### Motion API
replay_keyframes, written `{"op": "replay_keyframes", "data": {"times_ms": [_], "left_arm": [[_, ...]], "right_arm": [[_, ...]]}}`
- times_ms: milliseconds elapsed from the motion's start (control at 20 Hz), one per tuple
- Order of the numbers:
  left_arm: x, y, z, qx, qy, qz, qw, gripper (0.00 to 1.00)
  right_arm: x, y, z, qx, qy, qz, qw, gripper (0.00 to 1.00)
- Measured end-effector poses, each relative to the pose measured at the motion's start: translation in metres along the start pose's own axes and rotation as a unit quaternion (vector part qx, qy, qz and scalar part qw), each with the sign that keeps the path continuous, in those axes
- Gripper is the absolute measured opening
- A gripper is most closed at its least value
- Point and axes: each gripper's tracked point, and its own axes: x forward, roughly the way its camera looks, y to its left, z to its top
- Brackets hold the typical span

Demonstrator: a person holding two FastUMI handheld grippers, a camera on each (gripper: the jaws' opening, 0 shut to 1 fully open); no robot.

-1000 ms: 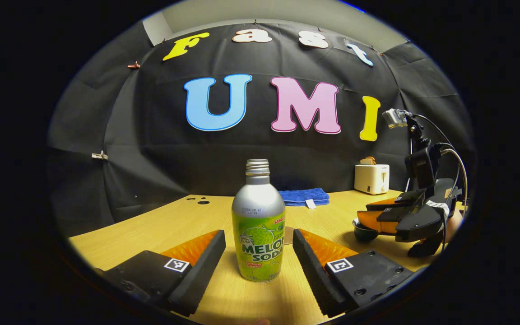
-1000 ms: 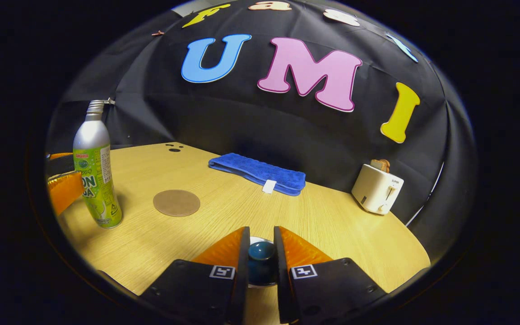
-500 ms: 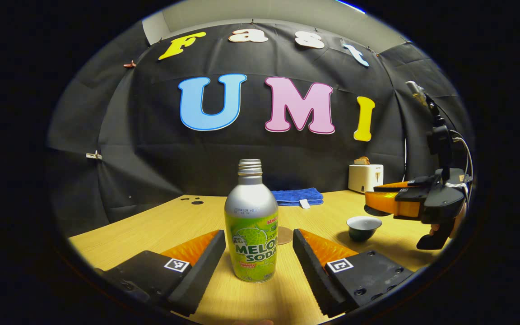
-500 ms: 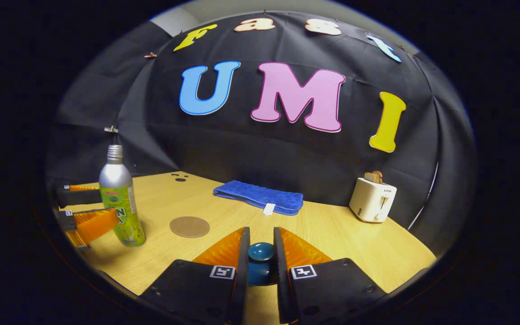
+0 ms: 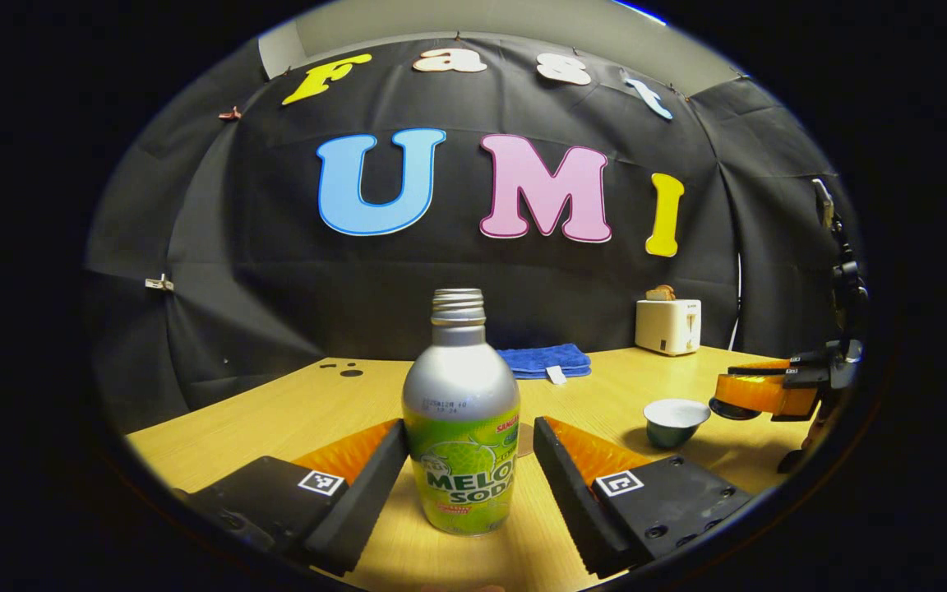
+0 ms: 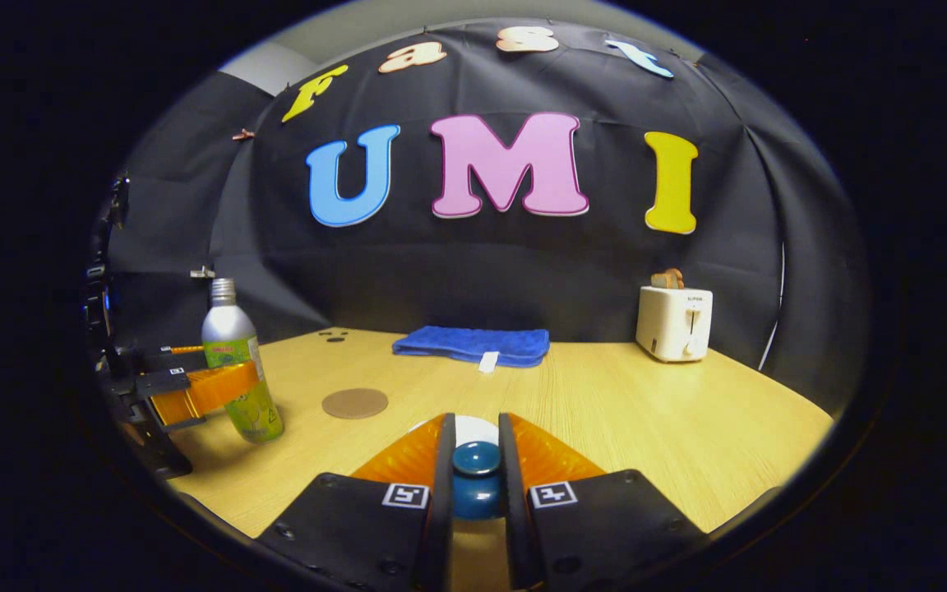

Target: Open the teacup lid with one hand, grasp the water bottle and pour water into the teacup with the other hand; after pouring, place the water bottle on the coaster and then close the teacup lid.

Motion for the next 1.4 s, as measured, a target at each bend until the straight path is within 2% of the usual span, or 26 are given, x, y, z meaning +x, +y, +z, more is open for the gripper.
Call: {"op": "replay_keyframes", "data": {"times_ms": [250, 400, 500, 600, 750, 900, 1050, 1250, 1400], "left_arm": [[0.017, 0.01, 0.0, 0.0, 0.001, 0.01, 1.0, 0.95], [0.022, 0.012, -0.001, 0.0, 0.001, 0.014, 1.0, 0.95], [0.023, 0.013, -0.001, 0.0, 0.001, 0.018, 1.0, 0.86], [0.023, 0.01, -0.001, 0.002, 0.002, 0.016, 1.0, 0.83], [0.027, 0.003, 0.001, 0.043, 0.006, 0.01, 0.999, 0.8], [0.031, -0.021, 0.017, 0.105, -0.002, -0.014, 0.994, 0.79], [0.043, -0.043, 0.034, 0.216, -0.023, -0.029, 0.976, 0.79], [0.064, -0.076, 0.034, 0.339, -0.021, -0.058, 0.939, 0.8], [0.082, -0.095, 0.034, 0.417, -0.022, -0.078, 0.905, 0.78]], "right_arm": [[0.0, -0.006, 0.008, 0.018, -0.029, -0.008, 0.999, 0.3], [0.001, -0.004, 0.005, 0.015, -0.026, -0.006, 1.0, 0.3], [0.0, -0.005, 0.005, 0.015, -0.025, -0.006, 1.0, 0.3], [0.0, -0.006, 0.005, 0.014, -0.025, -0.007, 1.0, 0.3], [0.0, -0.014, 0.005, 0.015, -0.026, -0.012, 0.999, 0.3], [0.0, -0.038, 0.005, 0.015, -0.027, -0.03, 0.999, 0.3], [-0.003, -0.069, 0.005, 0.016, -0.027, -0.055, 0.998, 0.3], [-0.009, -0.098, 0.004, 0.016, -0.028, -0.076, 0.997, 0.3], [-0.009, -0.106, 0.004, 0.016, -0.028, -0.077, 0.997, 0.3]]}}
